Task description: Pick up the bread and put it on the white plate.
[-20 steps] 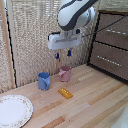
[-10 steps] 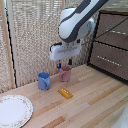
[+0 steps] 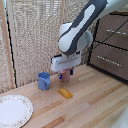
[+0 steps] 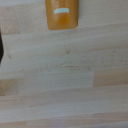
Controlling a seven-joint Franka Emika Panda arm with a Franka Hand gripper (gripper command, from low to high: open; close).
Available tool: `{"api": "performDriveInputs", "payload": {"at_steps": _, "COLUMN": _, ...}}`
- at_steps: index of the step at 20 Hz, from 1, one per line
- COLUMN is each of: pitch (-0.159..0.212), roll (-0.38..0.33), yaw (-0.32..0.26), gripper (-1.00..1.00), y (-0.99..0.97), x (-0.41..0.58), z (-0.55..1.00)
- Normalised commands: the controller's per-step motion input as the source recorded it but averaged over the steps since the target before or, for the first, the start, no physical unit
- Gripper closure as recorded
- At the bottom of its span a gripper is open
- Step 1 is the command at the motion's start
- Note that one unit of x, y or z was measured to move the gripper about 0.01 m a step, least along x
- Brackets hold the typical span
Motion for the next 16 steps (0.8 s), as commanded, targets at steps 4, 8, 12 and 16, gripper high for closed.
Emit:
{"api": "performDriveInputs", "payload": {"at_steps": 4, "pitch": 0.048, "roll": -0.067, "yaw": -0.021, "gripper": -1.0, "y": 0.14, "x": 0.105, "z": -0.37}}
{"api": "performDriveInputs", "payload": {"at_steps": 8, "pitch": 0.037, "roll": -0.053, "yaw": 0.0, "gripper": -1.0, "y": 0.01, "x": 0.174, "z": -0.33}}
{"api": "performDriveInputs", "payload": {"at_steps": 12, "pitch": 0.041, "roll": -0.054, "yaw": 0.058, "gripper": -1.0, "y": 0.0, "x": 0.184, "z": -0.29}}
{"api": "performDriveInputs", "payload": {"at_steps": 16, "pitch": 0.046, "roll": -0.062, "yaw": 0.123, "gripper": -1.0, "y": 0.0, "x": 0.168, "z": -0.26}}
